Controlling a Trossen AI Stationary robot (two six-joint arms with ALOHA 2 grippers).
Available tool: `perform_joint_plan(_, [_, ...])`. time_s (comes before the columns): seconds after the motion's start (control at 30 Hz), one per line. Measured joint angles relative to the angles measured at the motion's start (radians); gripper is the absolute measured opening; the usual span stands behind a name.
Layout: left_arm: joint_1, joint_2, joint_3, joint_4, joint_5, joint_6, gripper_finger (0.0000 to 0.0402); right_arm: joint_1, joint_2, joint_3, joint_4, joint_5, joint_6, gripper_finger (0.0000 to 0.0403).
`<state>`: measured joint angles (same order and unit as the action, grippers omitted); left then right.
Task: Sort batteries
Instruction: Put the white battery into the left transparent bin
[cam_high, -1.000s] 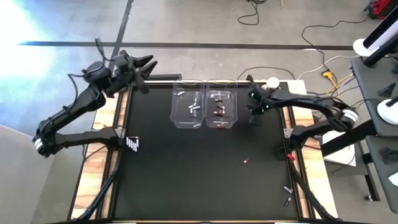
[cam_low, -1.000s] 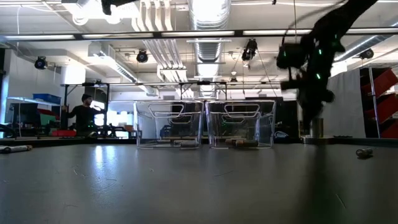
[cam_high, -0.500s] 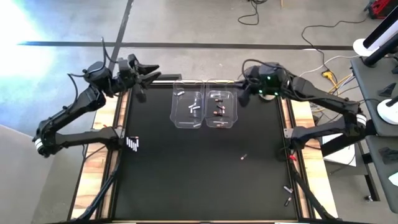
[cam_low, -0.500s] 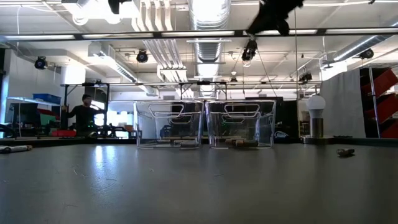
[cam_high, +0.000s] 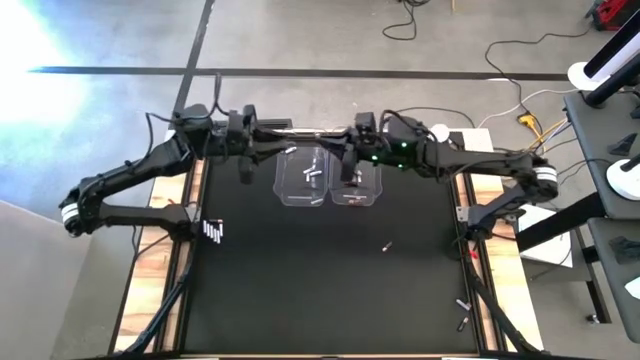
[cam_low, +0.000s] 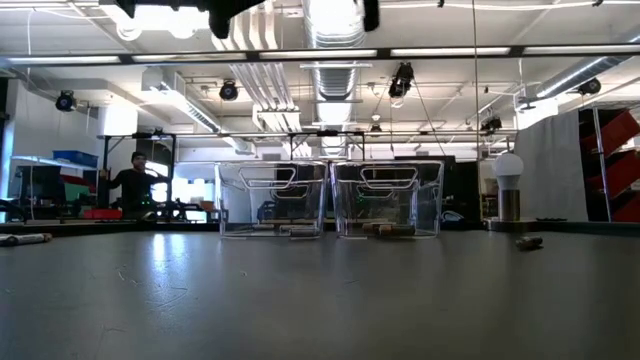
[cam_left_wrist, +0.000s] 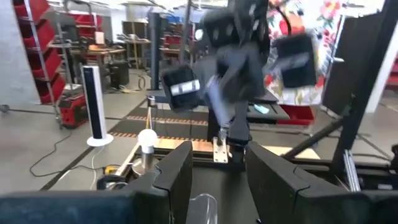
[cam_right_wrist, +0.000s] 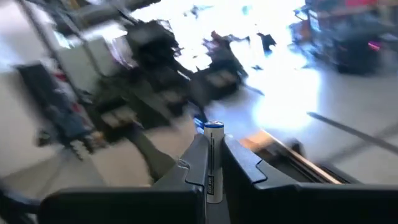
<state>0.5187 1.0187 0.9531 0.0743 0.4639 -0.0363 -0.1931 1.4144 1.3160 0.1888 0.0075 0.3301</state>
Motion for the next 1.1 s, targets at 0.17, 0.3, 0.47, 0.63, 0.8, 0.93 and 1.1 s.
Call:
perform_joint_plan(0.17, [-0.022,0.045,0.0,0.027,0.0,0.008,0.0128,0.027,0.085,0.118,0.008,-0.016,-0.031,0.0018])
perform_joint_plan(0.3, [-0.025,0.065,0.0,0.111,0.0,-0.033,0.0128,0.032,0.13,0.183,-0.006,-0.016,-0.043,0.0018])
perform_joint_plan(0.47, [-0.027,0.091,0.0,0.22,0.052,-0.078,0.0128,0.031,0.156,0.2,0.004,-0.007,-0.069,0.0018])
perform_joint_plan(0.63, [-0.029,0.115,0.0,0.241,0.091,-0.116,0.0128,0.029,0.159,0.201,0.014,0.015,-0.089,0.0018])
perform_joint_plan(0.8, [-0.03,0.158,0.0,0.311,0.104,-0.193,0.0128,0.029,0.158,0.201,0.011,0.018,-0.097,0.0018])
perform_joint_plan(0.93, [-0.031,0.18,0.012,0.352,0.13,-0.226,0.0125,0.03,0.159,0.201,0.011,0.019,-0.099,0.0018])
perform_joint_plan(1.1, [-0.031,0.196,0.04,0.354,0.131,-0.227,0.0107,0.03,0.158,0.201,0.011,0.02,-0.108,0.0018])
